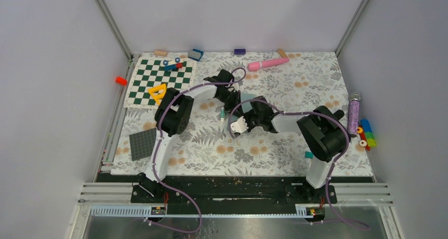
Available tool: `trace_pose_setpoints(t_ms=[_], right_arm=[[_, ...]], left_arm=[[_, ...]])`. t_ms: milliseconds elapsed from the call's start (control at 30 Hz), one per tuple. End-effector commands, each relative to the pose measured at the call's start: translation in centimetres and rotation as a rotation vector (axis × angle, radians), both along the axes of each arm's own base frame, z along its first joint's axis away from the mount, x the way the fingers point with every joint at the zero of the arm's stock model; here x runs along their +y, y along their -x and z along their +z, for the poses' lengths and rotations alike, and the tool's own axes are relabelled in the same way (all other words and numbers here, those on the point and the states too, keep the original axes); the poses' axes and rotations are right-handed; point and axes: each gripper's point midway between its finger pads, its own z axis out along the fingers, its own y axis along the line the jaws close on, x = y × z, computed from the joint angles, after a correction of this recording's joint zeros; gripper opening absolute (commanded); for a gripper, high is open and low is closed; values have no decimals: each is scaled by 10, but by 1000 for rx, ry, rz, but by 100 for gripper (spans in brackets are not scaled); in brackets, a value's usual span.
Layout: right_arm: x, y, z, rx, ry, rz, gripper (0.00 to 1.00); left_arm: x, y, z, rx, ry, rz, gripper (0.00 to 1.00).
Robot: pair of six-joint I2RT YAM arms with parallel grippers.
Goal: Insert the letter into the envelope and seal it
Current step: Seal the envelope flap on the envelope.
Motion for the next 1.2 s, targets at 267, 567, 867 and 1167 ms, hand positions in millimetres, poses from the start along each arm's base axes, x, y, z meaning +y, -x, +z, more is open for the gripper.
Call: trace_pose_setpoints(t_ms=[267, 567, 867, 1167], right_arm=[[-8, 19, -33, 91, 62, -1, 0], [-7, 19, -33, 93, 63, 3, 0], [-7, 19, -32, 91, 64, 7, 0], [-6, 18, -31, 88, 62, 11, 0]], left_arm=[[22, -26, 14, -65, 15, 57, 0], [30, -35, 12, -52, 38, 103, 0], [1, -25, 41, -71, 155, 31, 0], [0, -20, 16, -53, 74, 28, 0]])
